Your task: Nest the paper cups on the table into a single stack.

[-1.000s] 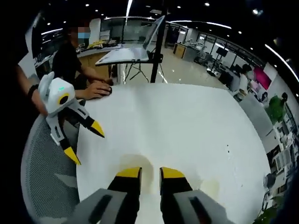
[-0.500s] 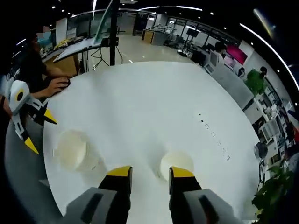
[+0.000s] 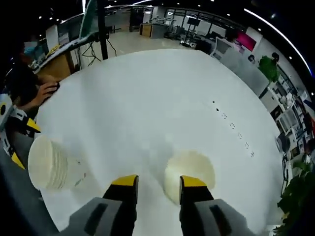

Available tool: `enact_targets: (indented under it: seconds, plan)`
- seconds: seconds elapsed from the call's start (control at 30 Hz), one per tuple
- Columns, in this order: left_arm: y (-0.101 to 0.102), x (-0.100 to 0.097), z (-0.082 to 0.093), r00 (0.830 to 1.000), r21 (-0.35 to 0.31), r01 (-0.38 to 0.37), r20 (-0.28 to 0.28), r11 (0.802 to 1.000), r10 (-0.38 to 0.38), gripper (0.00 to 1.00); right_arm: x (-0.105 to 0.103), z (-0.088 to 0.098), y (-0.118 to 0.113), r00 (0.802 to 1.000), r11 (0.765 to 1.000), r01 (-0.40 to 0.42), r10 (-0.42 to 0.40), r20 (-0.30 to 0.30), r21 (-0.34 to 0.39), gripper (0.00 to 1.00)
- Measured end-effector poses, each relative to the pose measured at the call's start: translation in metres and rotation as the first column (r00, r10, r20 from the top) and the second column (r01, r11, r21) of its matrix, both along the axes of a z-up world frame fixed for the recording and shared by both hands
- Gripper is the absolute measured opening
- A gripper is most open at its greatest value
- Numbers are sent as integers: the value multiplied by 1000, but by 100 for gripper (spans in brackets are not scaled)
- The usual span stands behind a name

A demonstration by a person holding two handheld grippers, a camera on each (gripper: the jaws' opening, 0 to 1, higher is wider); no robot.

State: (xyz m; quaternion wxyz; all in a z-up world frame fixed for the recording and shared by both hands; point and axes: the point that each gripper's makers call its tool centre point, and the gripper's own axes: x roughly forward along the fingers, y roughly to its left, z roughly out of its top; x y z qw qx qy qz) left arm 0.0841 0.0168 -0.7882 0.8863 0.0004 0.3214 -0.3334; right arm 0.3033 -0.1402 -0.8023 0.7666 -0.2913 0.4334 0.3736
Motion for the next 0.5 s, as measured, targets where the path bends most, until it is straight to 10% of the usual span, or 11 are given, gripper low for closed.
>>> enact_targets:
  seconds: [0.27, 0.5]
  plan:
    - [2, 0, 0, 1000, 1, -10, -4, 1000, 10, 57, -5, -19, -1, 998, 999, 21, -23, -52, -39, 2]
    - [1, 0, 1, 1000, -1, -10, -7, 1000, 10, 57, -10, -7, 2, 999, 1000, -16, 15, -33, -27, 0]
